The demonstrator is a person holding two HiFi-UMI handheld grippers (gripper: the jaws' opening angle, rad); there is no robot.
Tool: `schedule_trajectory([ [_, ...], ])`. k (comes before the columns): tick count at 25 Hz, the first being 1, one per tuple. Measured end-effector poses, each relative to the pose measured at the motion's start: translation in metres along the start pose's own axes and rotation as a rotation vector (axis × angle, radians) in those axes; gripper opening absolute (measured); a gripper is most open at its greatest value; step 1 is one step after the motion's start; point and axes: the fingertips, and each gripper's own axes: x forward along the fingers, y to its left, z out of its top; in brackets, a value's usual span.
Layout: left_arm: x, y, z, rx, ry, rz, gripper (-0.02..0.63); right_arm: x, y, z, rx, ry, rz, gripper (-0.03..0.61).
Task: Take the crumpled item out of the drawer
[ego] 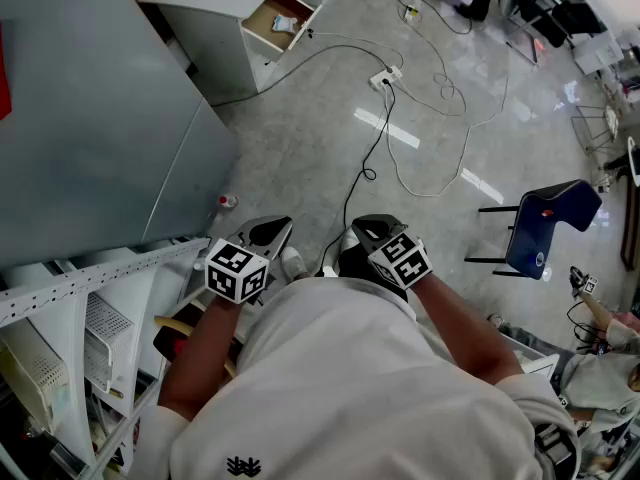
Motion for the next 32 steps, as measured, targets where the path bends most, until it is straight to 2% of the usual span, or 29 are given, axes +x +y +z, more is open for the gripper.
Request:
schedule_trajectory([
  [6,-0.010,0.014,-0.008,-0.002,0.017,0.001,0.025,0.010,0.018,0.005,-0.001,0.017,0.009,0.029],
  [10,0.006,0.023,-0.004,-0.022,0.023,-0.004,0.025,0.012,0.001,0.013,0.042,0.002,0.012,0.029],
  [13,0.025,0.032,0.015,-0.008,0.021,0.017,0.025,0.014,-0.023,0.022,0.035,-0.015,0.028,0.029],
  [17,0.060,0.050,0.059,0.012,0.020,0.095,0.025,0.017,-0.076,0.044,0.009,-0.035,0.053,0.035],
  [20,0.094,0.056,0.097,0.040,0.024,0.148,0.025,0.012,-0.130,0.063,0.007,-0.071,0.063,0.078],
  [23,0.135,0.065,0.131,0.055,0.046,0.182,0.025,0.010,-0.185,0.078,0.012,-0.099,0.074,0.081],
  [30,0.233,0.096,0.187,0.048,0.069,0.225,0.031,0.028,-0.294,0.079,0.028,-0.084,0.116,0.092],
  [32,0.254,0.099,0.199,0.040,0.075,0.223,0.056,0.030,-0.311,0.076,0.038,-0.068,0.134,0.092],
])
